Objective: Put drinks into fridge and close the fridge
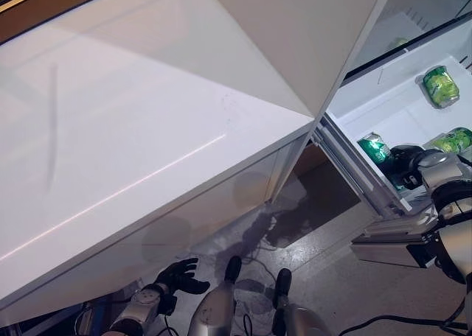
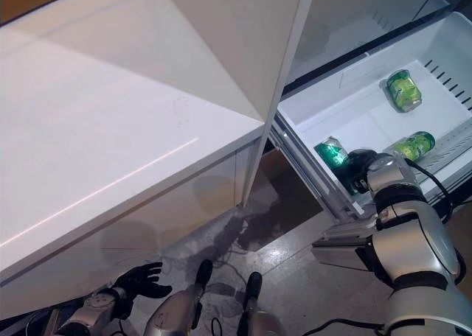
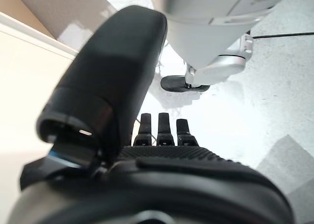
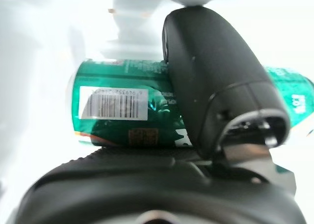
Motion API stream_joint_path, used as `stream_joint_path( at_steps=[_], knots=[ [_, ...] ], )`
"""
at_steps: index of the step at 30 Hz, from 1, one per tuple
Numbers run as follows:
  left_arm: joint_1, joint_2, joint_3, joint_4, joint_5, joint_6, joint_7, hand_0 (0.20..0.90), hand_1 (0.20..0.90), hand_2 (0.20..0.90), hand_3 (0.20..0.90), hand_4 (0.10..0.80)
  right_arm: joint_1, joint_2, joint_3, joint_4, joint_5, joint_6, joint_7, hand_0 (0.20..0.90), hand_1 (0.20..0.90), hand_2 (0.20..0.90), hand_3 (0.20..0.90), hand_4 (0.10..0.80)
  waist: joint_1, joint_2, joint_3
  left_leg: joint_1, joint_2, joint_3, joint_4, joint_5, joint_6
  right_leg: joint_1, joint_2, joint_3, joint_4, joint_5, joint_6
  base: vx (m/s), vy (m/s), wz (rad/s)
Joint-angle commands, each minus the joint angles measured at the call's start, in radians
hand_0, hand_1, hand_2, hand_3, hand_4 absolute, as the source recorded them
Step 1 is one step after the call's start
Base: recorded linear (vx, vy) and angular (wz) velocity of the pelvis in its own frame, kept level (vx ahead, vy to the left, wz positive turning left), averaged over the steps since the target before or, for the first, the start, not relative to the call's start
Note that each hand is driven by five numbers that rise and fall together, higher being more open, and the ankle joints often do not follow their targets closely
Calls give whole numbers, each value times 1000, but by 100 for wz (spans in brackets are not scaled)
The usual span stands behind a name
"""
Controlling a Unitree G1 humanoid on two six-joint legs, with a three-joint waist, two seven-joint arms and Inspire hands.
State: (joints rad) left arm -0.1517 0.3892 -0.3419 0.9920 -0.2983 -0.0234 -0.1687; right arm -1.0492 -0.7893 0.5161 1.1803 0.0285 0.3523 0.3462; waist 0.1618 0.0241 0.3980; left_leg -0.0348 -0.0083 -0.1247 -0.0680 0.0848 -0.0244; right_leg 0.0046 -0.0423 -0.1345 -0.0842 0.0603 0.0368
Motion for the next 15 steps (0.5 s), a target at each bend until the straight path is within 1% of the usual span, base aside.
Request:
stream_joint_path(
  at_steps=[1,3,6,8,9,11,12,13,15],
  knots=[
    [20,22,-55,-48,14,-34,-17,900,900,900,900,800,-152,-83,83,-35,16,-31,9,900,900,900,900,800,15,-48,-56,-30,-47,-1,55,-35,44,-47,-8,15,110,-15,-18,0,0,0],
    [19,22,-59,-51,14,-31,-16,900,900,900,900,800,-151,-80,72,-47,65,-37,-14,900,900,900,900,800,12,-49,-59,-25,-46,1,54,-36,45,-43,-7,18,110,-15,-18,0,0,0],
    [23,24,-57,-58,15,-21,-8,900,900,900,900,800,-144,-81,29,-107,201,-53,-98,900,900,900,900,800,3,-52,-62,-17,-43,5,51,-38,45,-40,-4,24,112,-15,-18,1,0,-1],
    [31,25,-50,-59,20,-14,-3,900,900,900,900,800,-128,-87,-15,-168,301,-83,-163,900,900,900,900,800,-6,-55,-67,-9,-41,8,49,-40,44,-37,-2,29,114,-16,-17,11,5,-4],
    [37,25,-46,-58,24,-11,0,900,900,900,900,800,-114,-89,-43,-213,351,-79,-188,900,900,900,900,800,-13,-56,-70,-4,-39,11,47,-41,44,-35,-1,32,115,-17,-17,0,0,0],
    [49,24,-39,-48,28,-15,7,900,900,900,900,800,-83,-99,-105,-305,464,-164,-302,900,900,900,900,800,-28,-60,-77,4,-37,18,46,-45,43,-32,2,39,117,-19,-17,0,0,0],
    [55,24,-36,-42,29,-18,9,900,900,900,900,800,-59,-101,-138,-353,497,-184,-343,900,900,900,900,800,-34,-61,-80,9,-36,20,44,-47,43,-30,3,44,117,-21,-17,19,12,-4],
    [68,20,-27,-27,37,-26,13,900,900,900,900,800,-28,-108,-194,-432,557,-239,-420,900,900,900,900,800,-49,-64,-89,16,-35,25,43,-51,44,-27,6,53,117,-22,-16,28,10,-5],
    [83,16,-18,-11,47,-33,14,900,900,900,900,800,29,-119,-274,-520,583,-303,-493,900,900,900,900,800,-66,-67,-102,25,-33,33,44,-57,44,-22,8,64,117,-23,-14,32,14,-4]
  ],
)
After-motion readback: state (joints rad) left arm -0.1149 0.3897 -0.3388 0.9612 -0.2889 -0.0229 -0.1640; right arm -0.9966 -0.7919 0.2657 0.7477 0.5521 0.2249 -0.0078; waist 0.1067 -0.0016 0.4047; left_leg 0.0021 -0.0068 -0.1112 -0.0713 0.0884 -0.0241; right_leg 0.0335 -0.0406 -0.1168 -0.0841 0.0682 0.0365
